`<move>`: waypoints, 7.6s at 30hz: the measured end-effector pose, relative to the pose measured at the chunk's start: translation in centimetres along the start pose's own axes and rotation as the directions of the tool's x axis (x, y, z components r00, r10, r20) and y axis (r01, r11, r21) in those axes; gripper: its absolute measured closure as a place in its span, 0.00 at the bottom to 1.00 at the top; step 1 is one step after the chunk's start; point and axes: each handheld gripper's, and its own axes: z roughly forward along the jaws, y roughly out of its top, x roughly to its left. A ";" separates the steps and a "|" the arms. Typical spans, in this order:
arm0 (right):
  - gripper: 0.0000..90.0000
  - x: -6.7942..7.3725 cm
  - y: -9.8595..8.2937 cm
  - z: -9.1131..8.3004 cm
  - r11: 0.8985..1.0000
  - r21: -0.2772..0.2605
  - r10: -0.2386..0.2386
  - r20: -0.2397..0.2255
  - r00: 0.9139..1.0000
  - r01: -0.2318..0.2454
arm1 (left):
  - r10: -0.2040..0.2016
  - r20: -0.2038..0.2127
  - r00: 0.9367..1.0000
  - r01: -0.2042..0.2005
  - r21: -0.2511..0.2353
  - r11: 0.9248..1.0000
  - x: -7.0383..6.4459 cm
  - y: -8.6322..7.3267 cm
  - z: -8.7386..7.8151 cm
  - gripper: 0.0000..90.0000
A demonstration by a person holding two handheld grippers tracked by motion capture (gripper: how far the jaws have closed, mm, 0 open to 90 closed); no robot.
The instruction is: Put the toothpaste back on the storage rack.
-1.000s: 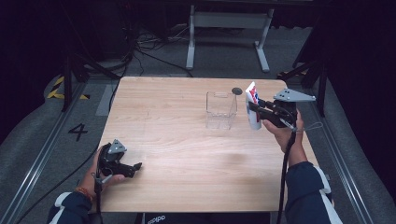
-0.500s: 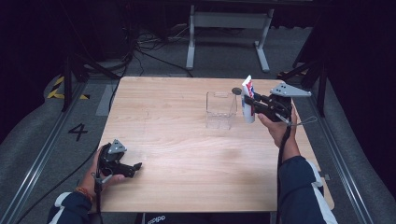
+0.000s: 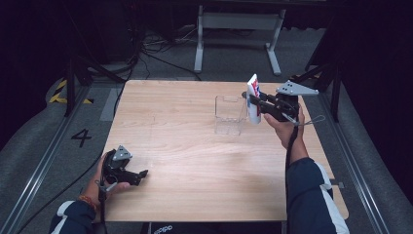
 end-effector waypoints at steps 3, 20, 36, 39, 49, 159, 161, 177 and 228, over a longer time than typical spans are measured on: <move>0.78 0.0 0.2 0.3 1.000 -0.005 -0.003 -0.002 1.000 0.003 | -0.002 0.000 1.000 0.002 -0.001 1.000 0.0 0.0 0.0 0.00; 0.78 -0.3 0.4 2.5 1.000 -0.006 -0.003 -0.017 1.000 0.003 | 0.009 -0.002 1.000 -0.009 0.000 1.000 0.1 0.0 0.0 0.01; 0.78 -0.7 0.0 5.1 1.000 -0.005 0.020 -0.054 0.998 -0.020 | 0.011 -0.003 1.000 -0.011 -0.001 1.000 0.1 0.0 0.0 0.01; 0.78 -0.7 -0.3 5.6 1.000 0.002 0.020 -0.053 0.998 -0.020 | 0.004 -0.003 1.000 -0.004 -0.002 1.000 0.0 0.0 0.0 0.01; 0.78 -1.3 -1.4 6.7 0.999 0.017 0.029 -0.069 0.997 -0.028 | 0.011 -0.004 1.000 -0.011 -0.004 1.000 0.1 0.0 0.0 0.01; 0.52 0.5 -4.2 6.7 0.954 0.281 -0.086 -0.076 0.993 0.104 | 0.010 -0.003 1.000 -0.010 0.001 1.000 0.1 0.0 -0.1 0.01; 0.49 0.6 -4.0 6.3 0.951 0.288 -0.099 -0.067 0.993 0.114 | 0.009 -0.003 1.000 -0.009 -0.002 1.000 0.0 0.0 0.0 0.01; 0.38 1.5 -3.2 3.3 0.912 0.356 -0.191 -0.065 0.979 0.201 | 0.004 -0.002 1.000 -0.004 -0.003 1.000 0.0 0.0 0.0 0.01; 0.33 0.3 -12.4 -4.7 0.858 0.470 -0.233 -0.004 0.972 0.207 | 0.007 -0.006 1.000 -0.007 -0.006 1.000 0.0 -0.1 0.0 0.01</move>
